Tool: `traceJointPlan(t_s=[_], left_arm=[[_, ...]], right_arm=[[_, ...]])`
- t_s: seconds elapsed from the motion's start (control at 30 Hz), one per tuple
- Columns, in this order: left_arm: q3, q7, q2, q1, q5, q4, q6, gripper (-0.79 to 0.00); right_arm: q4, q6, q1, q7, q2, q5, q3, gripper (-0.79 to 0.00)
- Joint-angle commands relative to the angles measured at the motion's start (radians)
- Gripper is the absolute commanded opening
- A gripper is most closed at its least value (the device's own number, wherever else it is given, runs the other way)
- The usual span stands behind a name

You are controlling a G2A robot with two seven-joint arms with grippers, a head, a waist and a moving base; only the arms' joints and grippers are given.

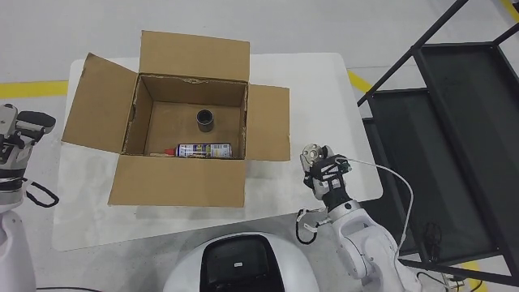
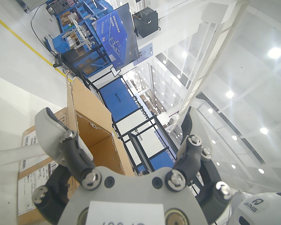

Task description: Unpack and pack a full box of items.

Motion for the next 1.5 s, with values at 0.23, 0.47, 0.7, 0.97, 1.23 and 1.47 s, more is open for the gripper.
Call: traceJointPlan(t_s=[0.23, 0.47, 0.7, 0.97, 1.23, 1.47], left_arm=[[0.0, 0.0, 0.0, 0.0, 0.0, 0.0, 0.0, 0.0], [0.0, 0.0, 0.0, 0.0, 0.0, 0.0, 0.0, 0.0], [0.0, 0.0, 0.0, 0.0, 0.0, 0.0, 0.0, 0.0], [0.0, 0.0, 0.0, 0.0, 0.0, 0.0, 0.0, 0.0], [0.0, 0.0, 0.0, 0.0, 0.0, 0.0, 0.0, 0.0], [0.0, 0.0, 0.0, 0.0, 0.0, 0.0, 0.0, 0.0]], right_arm=[[-0.09, -0.043, 0.041, 0.058, 0.0, -0.169, -0.107, -0.785], [-0.055, -0.15, 0.25, 0.18, -0.014, -0.229, -0.248, -0.785], [0.069, -0.173, 0.532, 0.34, -0.052, -0.203, -0.396, -0.785], [0.238, -0.192, 0.781, 0.438, -0.098, -0.082, -0.481, -0.785], [0.406, -0.207, 0.957, 0.487, -0.139, 0.02, -0.538, -0.785], [0.54, -0.222, 1.07, 0.513, -0.168, 0.104, -0.553, -0.785]])
